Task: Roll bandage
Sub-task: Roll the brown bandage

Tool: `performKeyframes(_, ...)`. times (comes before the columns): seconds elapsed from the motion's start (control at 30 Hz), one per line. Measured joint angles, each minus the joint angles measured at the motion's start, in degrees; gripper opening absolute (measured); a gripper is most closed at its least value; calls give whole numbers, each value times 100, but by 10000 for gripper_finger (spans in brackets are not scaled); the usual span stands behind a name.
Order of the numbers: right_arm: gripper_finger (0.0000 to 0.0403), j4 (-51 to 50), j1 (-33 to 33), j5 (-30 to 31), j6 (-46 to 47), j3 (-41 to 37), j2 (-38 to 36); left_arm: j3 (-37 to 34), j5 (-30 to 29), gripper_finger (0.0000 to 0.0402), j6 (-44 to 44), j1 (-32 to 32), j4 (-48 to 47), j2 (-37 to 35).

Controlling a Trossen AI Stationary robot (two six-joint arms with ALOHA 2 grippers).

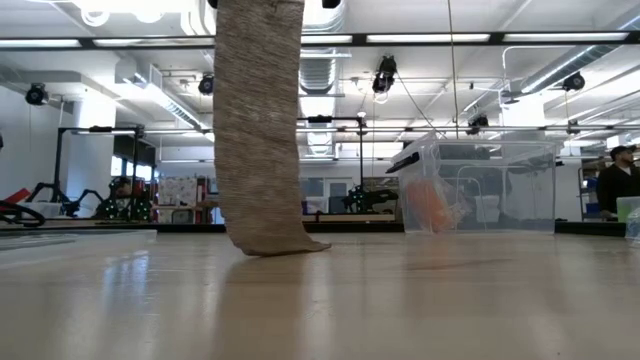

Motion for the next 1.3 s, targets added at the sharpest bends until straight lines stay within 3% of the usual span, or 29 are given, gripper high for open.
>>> performKeyframes(0.4,103,31,0,138,-268,0,-1,-13,-106,115,-269,0,157,0)
performKeyframes(0.6,106,44,2,344,-169,0,-2,-59,-229,121,19,0,252,0)
performKeyframes(1.13,99,188,2,442,435,-2,-22,-123,-231,232,456,-103,460,0)
performKeyframes(1.3,96,141,2,423,444,-13,-75,-247,-235,248,554,-195,632,-2)
